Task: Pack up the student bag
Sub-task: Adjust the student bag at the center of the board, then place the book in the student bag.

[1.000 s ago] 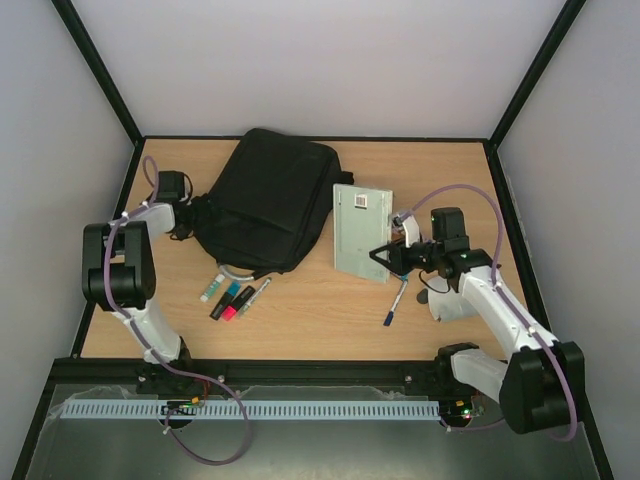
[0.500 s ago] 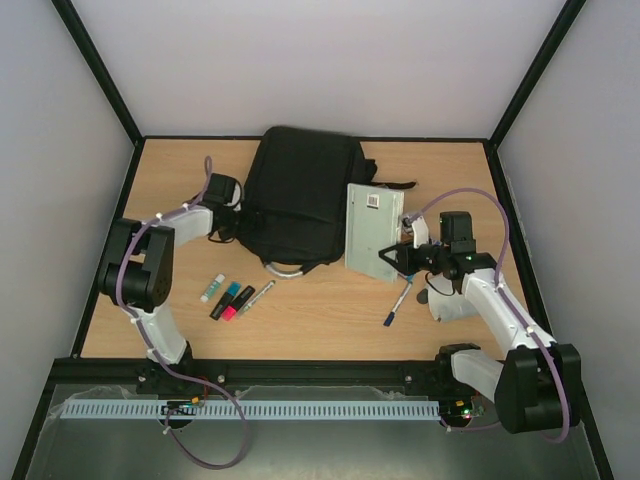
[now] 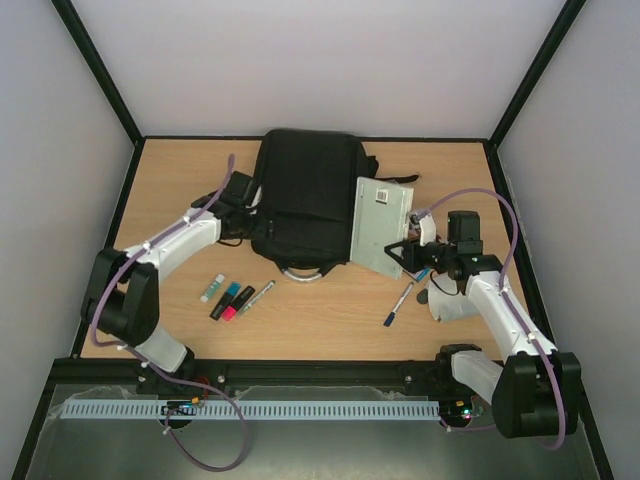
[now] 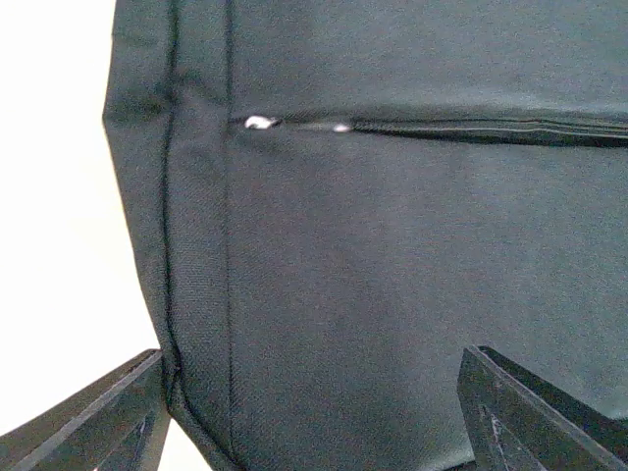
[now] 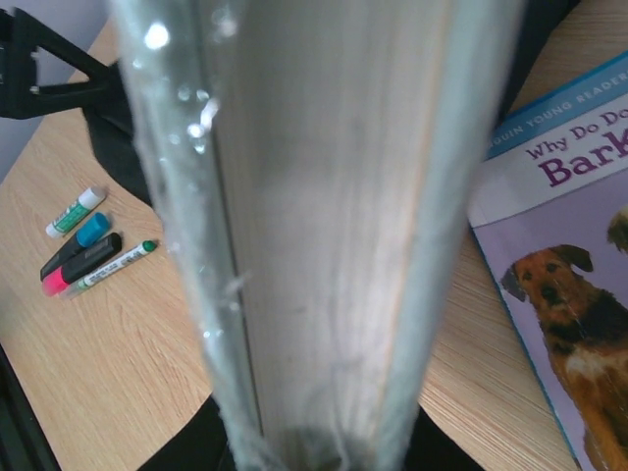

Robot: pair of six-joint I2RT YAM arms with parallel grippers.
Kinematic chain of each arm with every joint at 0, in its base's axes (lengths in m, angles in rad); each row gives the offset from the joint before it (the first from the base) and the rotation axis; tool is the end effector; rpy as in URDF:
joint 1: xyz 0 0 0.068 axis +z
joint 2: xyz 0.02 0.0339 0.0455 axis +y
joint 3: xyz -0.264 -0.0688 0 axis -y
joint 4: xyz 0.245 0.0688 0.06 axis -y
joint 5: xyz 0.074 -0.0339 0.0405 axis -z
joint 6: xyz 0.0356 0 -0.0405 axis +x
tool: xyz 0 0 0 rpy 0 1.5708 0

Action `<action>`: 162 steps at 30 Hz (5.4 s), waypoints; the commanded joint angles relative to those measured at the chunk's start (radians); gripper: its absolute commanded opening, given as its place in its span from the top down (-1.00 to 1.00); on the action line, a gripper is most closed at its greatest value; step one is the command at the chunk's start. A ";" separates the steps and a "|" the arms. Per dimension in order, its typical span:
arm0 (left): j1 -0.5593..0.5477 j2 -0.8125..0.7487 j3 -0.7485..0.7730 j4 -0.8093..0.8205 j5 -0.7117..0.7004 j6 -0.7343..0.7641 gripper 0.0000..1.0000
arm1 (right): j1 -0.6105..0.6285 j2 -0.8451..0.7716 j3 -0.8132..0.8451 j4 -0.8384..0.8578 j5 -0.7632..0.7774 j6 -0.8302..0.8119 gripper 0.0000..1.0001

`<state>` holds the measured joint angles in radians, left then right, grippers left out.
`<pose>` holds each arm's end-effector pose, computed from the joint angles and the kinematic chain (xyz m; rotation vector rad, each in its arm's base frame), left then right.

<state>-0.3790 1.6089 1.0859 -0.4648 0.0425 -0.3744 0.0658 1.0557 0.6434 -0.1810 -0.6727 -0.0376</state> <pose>0.3084 -0.1245 0.2154 0.0225 2.5942 -0.3376 0.2210 0.0368 0.2431 -0.4916 2.0483 0.7395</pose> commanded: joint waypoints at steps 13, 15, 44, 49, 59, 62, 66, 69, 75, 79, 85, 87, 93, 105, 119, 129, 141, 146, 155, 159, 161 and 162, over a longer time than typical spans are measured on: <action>-0.334 0.013 0.146 -0.162 -0.297 0.354 -0.45 | -0.054 -0.064 0.081 0.061 -0.067 0.002 0.98; -0.356 0.017 0.130 -0.140 -0.295 0.404 -0.46 | -0.054 -0.059 0.090 0.054 -0.057 0.008 0.98; -0.476 0.270 0.225 -0.013 -0.370 0.648 -0.20 | -0.071 -0.182 0.073 0.048 -0.004 0.030 0.98; -0.475 0.298 0.210 0.060 -0.390 0.650 -0.07 | -0.081 -0.180 0.070 0.048 -0.031 0.032 0.98; -0.468 0.365 0.281 0.009 -0.344 0.623 0.43 | -0.081 -0.149 0.078 0.041 -0.044 0.029 0.98; -0.466 0.290 0.290 0.018 -0.320 0.589 0.67 | -0.081 -0.154 0.115 0.010 -0.057 0.041 0.98; -0.448 0.177 0.303 0.035 -0.301 0.543 0.87 | -0.081 -0.128 0.258 -0.159 -0.091 -0.005 0.98; -0.428 0.118 0.329 0.038 -0.270 0.502 0.95 | -0.082 -0.084 0.416 -0.338 -0.077 -0.064 0.98; -0.381 0.059 0.368 0.079 -0.147 0.390 0.95 | -0.081 0.026 0.583 -0.611 -0.160 -0.072 0.98; -0.355 0.082 0.415 0.081 -0.094 0.343 0.95 | -0.079 0.053 0.501 -0.603 -0.309 0.002 0.98; -0.291 0.130 0.492 0.051 -0.069 0.251 0.95 | -0.036 0.116 0.477 -0.642 -0.344 -0.021 0.98; -0.264 0.124 0.479 0.076 -0.022 0.214 0.95 | -0.008 0.139 0.472 -0.675 -0.342 -0.036 0.98; -0.247 0.120 0.465 0.118 0.033 0.164 0.95 | 0.100 0.174 0.391 -0.649 -0.308 -0.019 0.98; -0.246 0.113 0.438 0.196 0.093 0.095 0.95 | 0.248 0.228 0.300 -0.534 -0.264 0.071 0.98; -0.304 0.009 0.353 0.204 0.104 0.146 0.95 | 0.274 0.548 0.539 -0.368 -0.232 0.224 0.98; -0.340 -0.010 0.356 0.196 0.125 0.191 0.95 | 0.273 0.669 0.595 -0.231 -0.217 0.312 0.98; -0.321 0.030 0.378 0.181 0.034 0.241 0.95 | 0.298 0.662 0.536 -0.261 -0.212 0.310 0.98; -0.320 0.067 0.433 0.173 0.125 0.300 0.95 | 0.344 0.650 0.485 -0.274 -0.266 0.274 0.98; -0.328 0.026 0.407 0.116 0.218 0.401 0.95 | 0.345 0.747 0.638 -0.220 -0.268 0.334 0.98; -0.328 0.006 0.381 0.116 0.232 0.416 0.95 | 0.345 0.796 0.657 -0.195 -0.256 0.332 0.78; -0.328 0.002 0.378 0.113 0.228 0.424 0.95 | 0.343 0.805 0.650 -0.181 -0.222 0.317 0.73; -0.328 0.002 0.378 0.113 0.223 0.426 0.95 | 0.342 0.803 0.640 -0.167 -0.205 0.321 0.65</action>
<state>-0.6945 1.6775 1.4601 -0.3962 0.1837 0.0067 0.4053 1.8431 1.2560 -0.4202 -0.8650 0.2989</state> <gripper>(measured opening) 0.038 0.190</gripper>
